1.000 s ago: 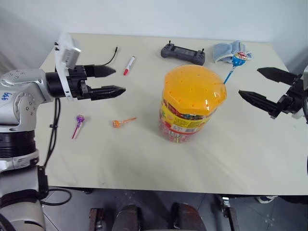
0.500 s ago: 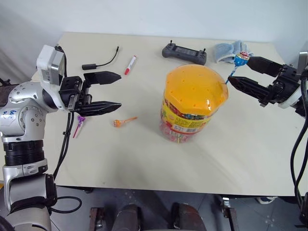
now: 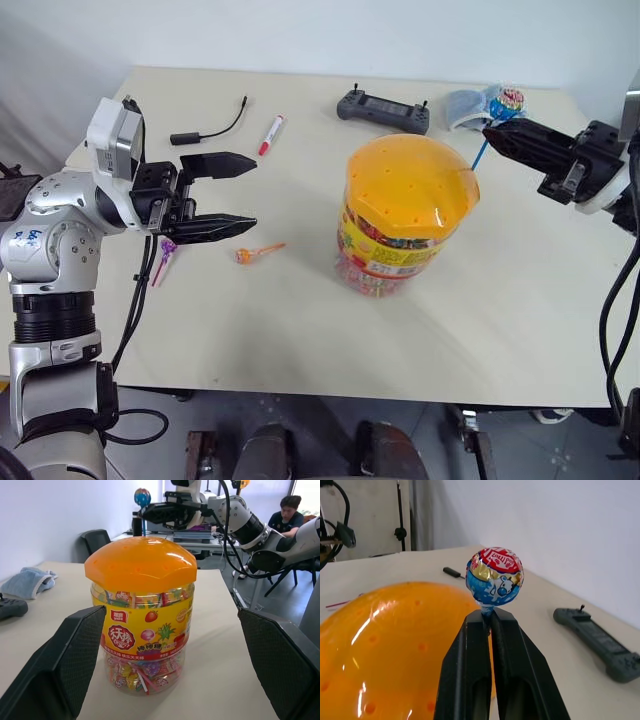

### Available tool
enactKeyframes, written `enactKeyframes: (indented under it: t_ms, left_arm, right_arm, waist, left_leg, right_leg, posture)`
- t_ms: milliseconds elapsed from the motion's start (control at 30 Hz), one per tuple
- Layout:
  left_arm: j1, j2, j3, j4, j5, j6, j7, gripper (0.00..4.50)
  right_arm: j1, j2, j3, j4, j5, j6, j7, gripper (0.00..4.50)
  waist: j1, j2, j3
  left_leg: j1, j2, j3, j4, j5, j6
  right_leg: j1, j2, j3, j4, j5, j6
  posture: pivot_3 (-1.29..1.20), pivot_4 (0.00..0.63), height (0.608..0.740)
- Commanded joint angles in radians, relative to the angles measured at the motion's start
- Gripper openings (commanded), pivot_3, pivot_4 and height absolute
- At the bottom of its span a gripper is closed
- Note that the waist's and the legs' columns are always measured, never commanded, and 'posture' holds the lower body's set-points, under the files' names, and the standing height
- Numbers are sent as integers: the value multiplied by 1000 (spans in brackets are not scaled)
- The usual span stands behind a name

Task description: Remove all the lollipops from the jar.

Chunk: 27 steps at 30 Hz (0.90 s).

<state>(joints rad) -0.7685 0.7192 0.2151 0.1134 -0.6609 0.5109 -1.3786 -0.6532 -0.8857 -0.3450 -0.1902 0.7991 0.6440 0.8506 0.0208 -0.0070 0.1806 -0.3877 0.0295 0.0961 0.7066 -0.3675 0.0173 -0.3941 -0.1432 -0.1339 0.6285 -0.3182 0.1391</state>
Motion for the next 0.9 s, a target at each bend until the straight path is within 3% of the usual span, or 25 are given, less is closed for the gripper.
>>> enactKeyframes:
  t_ms: [33, 233, 367, 467, 667, 900]
  left_arm:
    - [-14, 7, 6, 1, -15, -18, -8, 4500]
    - [-21, 14, 4, 19, -10, -24, -21, 4500]
    - [-16, 31, 4, 35, -1, -32, -32, 4500]
    - [-10, 42, 2, 41, -4, -34, -39, 4500]
    - [-2, 51, -4, 50, 4, -35, -37, 4500]
    - [-7, 46, -16, 56, 7, -40, -35, 4500]
  right_arm:
    - [-71, -15, -64, 5, 10, -32, -31, 38]
    - [-184, -95, -70, 117, -85, -37, -104, 38]
    - [-80, -309, 40, 262, -220, 127, -63, 38]
    - [15, -366, 110, 329, -287, 157, -27, 38]
    - [158, -344, 167, 393, -382, 226, -76, 38]
    - [159, -224, 189, 498, -457, 235, -163, 38]
  waist:
    - [0, 0, 0]
    - [2, 0, 0]
    - [5, 0, 0]
    - [-2, -1, -1]
    - [-22, 1, -1]
    - [-25, 1, -1]
  left_leg:
    - [0, 0, 0, 0, 0, 0]
    - [0, 0, 0, 0, 0, 0]
    - [-1, 0, 0, -1, 0, 1]
    - [-1, 0, 2, -1, -1, 1]
    - [-1, 0, 3, -2, -1, 1]
    - [-1, 0, 3, -2, -1, 1]
  right_leg:
    - [0, 0, 0, 0, 0, 0]
    - [0, 0, 0, 0, 0, 0]
    - [0, 0, 0, 0, 0, 0]
    - [0, -1, 1, -1, 0, 0]
    - [-2, 0, 1, 0, 0, 0]
    - [-2, 0, 1, 0, 0, 0]
  posture:
    - [0, 150, 740]
    - [0, 150, 740]
    - [0, 150, 740]
    - [0, 150, 740]
    - [0, 150, 740]
    - [0, 150, 740]
